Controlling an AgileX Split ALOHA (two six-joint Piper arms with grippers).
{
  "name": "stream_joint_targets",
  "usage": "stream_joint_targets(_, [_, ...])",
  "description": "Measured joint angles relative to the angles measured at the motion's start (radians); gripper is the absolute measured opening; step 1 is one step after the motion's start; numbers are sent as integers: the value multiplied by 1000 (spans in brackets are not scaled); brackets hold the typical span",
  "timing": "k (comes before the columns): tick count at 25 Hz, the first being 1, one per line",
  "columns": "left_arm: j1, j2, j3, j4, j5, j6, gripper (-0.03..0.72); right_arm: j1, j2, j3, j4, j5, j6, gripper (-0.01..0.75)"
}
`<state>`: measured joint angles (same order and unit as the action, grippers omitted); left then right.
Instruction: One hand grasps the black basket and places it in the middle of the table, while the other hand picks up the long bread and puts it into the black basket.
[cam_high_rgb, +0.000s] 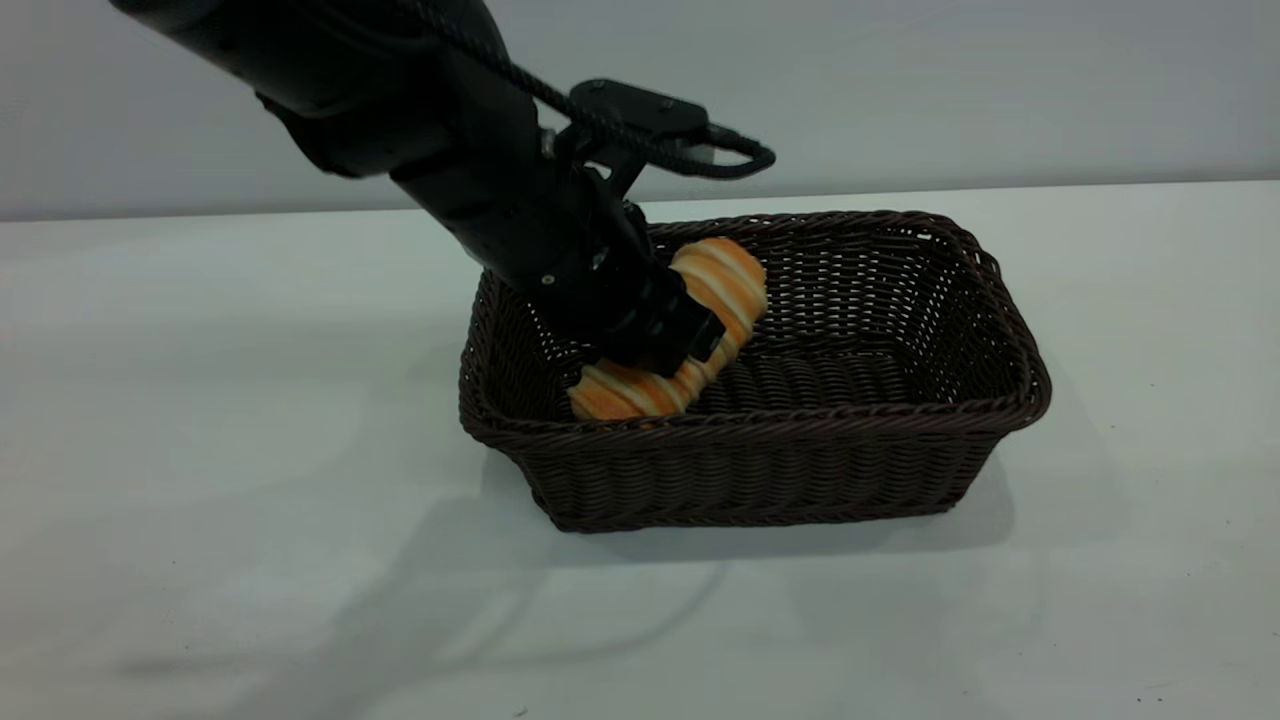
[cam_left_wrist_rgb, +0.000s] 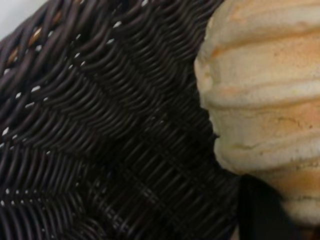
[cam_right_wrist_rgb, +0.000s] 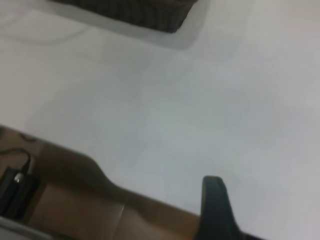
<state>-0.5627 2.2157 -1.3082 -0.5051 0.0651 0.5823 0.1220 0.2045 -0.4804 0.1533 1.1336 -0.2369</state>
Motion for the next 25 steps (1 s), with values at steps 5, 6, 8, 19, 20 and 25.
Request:
stream_joint_targets(5, [0,-75,1,0,14,1,600,0,-57,0,-24,0,30,534])
stream_joint_targets(6, [0,-124,1,0,34,2,648,0,-60,0,-27,0,33,534])
stream_joint_targets(8, [0,-220,1,6,101,2,696,0,-67,0,-31,0,37,534])
stream_joint_targets(19, [0,-794,1,384,730,-253,638,0,-67,0,-33,0,45,534])
stream_joint_targets(20, [0,-829,1,430,797,-294,637,0,-67,0,-33,0,45,534])
stream_joint_targets(25, [0,-1014,57,613,1103,-407,631,0,-77,0,-33,0,47,534])
